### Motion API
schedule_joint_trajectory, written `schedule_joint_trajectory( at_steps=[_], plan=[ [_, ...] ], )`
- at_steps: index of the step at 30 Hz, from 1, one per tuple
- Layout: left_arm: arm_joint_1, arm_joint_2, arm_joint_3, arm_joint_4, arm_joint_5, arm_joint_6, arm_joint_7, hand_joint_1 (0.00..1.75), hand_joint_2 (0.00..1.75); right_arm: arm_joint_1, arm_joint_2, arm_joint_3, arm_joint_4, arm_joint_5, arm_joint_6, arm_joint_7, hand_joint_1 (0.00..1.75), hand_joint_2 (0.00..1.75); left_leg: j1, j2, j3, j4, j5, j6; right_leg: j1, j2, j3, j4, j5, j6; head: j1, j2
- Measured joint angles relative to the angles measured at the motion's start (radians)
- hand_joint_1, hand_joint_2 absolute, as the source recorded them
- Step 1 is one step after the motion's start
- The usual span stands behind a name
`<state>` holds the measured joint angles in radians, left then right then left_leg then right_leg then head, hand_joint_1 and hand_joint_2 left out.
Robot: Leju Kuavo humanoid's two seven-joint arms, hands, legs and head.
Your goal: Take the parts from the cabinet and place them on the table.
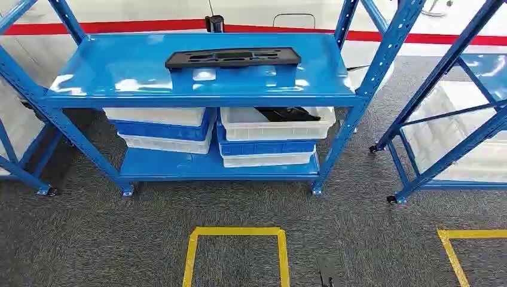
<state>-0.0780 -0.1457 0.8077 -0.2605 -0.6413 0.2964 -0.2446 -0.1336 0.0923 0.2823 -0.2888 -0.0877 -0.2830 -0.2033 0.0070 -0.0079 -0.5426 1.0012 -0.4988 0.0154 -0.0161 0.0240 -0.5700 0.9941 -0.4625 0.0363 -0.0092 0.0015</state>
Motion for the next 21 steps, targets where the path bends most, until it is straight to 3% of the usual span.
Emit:
schedule_joint_trajectory(
  at_steps=[4, 10, 14, 21],
  plan=[
    [-0.024, -0.013, 0.075, 0.013, -0.053, 0.001, -0.047, 0.00, 1.75, -0.057, 0.018, 0.052, 0.005, 0.024, -0.023, -0.041, 0.00, 1.75, 0.000, 0.000, 0.000, 0.000, 0.000, 0.000, 0.000, 0.000, 0.000, 0.000, 0.000, 0.000, 0.000, 0.000],
    [-0.045, -0.019, 0.110, 0.018, -0.086, 0.006, -0.113, 0.00, 1.75, -0.154, 0.045, 0.097, -0.036, 0.091, -0.030, -0.170, 0.00, 1.75, 0.000, 0.000, 0.000, 0.000, 0.003, 0.001, 0.002, 0.000, 0.002, 0.001, 0.001, 0.000, 0.000, 0.000],
    [-0.047, -0.020, 0.115, 0.019, -0.106, 0.009, -0.139, 0.00, 1.75, -0.186, 0.047, 0.114, -0.163, 0.156, -0.036, -0.237, 0.00, 1.75, 0.000, 0.000, 0.000, 0.001, 0.003, 0.001, 0.003, 0.000, 0.002, 0.001, 0.001, 0.000, 0.000, 0.000],
    [-0.050, -0.023, 0.119, 0.020, -0.118, 0.005, -0.159, 0.00, 1.75, -0.185, 0.042, 0.117, -0.411, 0.262, -0.024, -0.247, 0.00, 1.75, 0.000, 0.000, 0.000, 0.001, 0.003, 0.001, 0.003, 0.000, 0.001, 0.001, 0.001, 0.001, 0.000, 0.000]
  ],
)
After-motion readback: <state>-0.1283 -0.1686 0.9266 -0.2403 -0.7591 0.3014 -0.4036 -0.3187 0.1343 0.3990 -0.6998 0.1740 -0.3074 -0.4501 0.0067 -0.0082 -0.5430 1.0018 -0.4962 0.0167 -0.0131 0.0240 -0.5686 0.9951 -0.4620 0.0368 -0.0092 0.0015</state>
